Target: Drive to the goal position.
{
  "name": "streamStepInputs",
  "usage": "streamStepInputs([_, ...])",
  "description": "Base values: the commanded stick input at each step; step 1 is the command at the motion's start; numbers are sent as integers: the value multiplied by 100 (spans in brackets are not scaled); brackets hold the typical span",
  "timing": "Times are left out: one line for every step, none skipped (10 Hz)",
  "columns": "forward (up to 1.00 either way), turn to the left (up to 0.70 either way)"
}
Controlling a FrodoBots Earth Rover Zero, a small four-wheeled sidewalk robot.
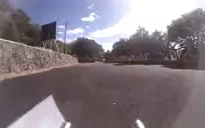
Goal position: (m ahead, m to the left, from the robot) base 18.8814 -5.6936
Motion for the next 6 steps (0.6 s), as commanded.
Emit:
streamStepInputs([70,0])
streamStepInputs([70,0])
streamStepInputs([70,0])
streamStepInputs([70,0])
streamStepInputs([70,0])
streamStepInputs([70,0])
